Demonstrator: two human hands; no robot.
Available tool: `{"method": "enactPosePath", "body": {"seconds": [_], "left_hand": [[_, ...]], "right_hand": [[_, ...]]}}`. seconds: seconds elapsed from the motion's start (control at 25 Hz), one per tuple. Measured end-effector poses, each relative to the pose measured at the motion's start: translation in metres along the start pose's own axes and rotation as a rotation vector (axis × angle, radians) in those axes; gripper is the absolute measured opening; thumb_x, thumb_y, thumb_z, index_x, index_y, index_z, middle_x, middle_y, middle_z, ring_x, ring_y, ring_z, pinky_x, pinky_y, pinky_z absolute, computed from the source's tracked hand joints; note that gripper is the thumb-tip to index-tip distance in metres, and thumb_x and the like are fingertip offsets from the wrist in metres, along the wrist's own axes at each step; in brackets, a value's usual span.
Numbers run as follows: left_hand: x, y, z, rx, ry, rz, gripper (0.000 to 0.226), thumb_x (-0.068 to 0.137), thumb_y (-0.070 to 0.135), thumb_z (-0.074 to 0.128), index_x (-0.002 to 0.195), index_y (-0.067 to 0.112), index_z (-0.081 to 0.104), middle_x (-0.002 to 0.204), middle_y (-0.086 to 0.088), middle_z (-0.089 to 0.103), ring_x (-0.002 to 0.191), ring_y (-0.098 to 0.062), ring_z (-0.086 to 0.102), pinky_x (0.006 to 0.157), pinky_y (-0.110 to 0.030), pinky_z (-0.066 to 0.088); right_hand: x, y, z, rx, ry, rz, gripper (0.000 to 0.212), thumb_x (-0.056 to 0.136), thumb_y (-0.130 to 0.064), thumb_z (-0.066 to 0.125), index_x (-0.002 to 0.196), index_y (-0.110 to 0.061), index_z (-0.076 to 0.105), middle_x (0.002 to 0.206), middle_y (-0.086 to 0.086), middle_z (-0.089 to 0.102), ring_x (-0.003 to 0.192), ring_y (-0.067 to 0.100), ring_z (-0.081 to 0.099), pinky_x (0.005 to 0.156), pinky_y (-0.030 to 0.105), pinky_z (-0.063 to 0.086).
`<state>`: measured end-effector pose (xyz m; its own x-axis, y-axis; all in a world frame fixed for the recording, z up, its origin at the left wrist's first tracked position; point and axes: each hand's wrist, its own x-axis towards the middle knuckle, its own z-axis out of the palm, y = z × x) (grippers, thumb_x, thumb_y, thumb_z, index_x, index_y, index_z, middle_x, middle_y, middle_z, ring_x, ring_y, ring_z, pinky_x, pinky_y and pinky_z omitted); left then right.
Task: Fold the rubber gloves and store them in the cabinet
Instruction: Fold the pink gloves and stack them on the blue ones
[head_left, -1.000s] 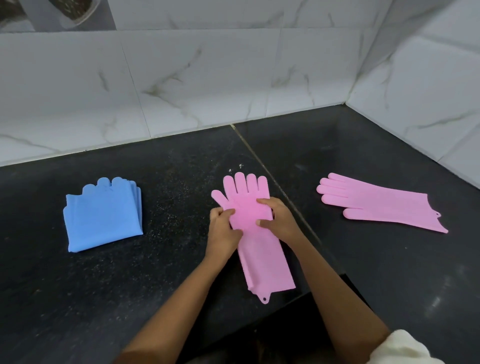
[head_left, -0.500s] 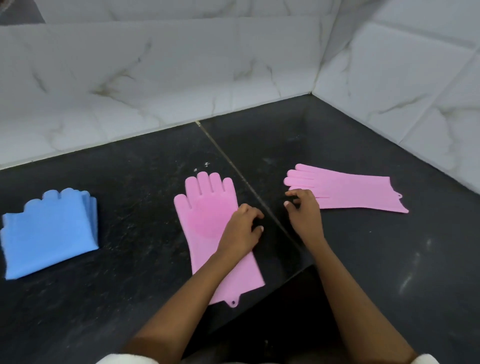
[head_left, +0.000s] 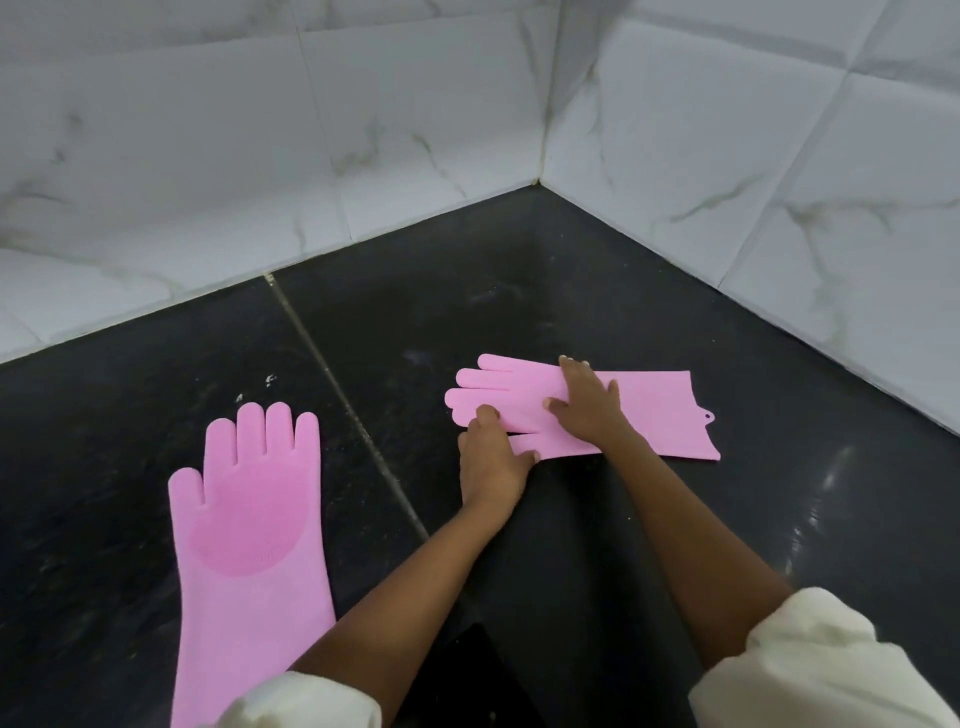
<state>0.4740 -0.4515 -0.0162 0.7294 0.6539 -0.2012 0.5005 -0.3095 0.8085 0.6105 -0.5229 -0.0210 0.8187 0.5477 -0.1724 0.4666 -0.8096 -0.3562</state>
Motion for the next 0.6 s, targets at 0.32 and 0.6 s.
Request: {"method": "enactPosePath", "body": {"seconds": [0.32,0.6], "left_hand": [[-0.007,-0.014,-0.034,-0.397,0.114,0.065,0.019,0.079,-0.006,0.053,0.076,0.012,0.059,0.089,-0.012,0.061,0.084,-0.026,0.059,0.074,-0.040,0.051],[-0.049,-0.063,-0.134,-1.076,0.001,-0.295,0.026,0.084,0.021,0.064,0.105,0.006,0.065,0.093,-0.010,0.072,0.085,-0.024,0.068,0.065,-0.031,0.055]], "right_hand": [[-0.022,-0.024,-0.022,0.448,-0.194,-0.044,0.021,0.075,-0.022,0.071,0.083,-0.020,0.052,0.092,0.004,0.060,0.086,0.022,0.055,0.072,0.032,0.043],[-0.102,-0.117,0.016,1.191,-0.363,0.017,0.057,0.081,-0.016,0.067,0.130,-0.031,0.044,0.120,-0.004,0.058,0.111,0.021,0.056,0.096,0.045,0.048]]}}
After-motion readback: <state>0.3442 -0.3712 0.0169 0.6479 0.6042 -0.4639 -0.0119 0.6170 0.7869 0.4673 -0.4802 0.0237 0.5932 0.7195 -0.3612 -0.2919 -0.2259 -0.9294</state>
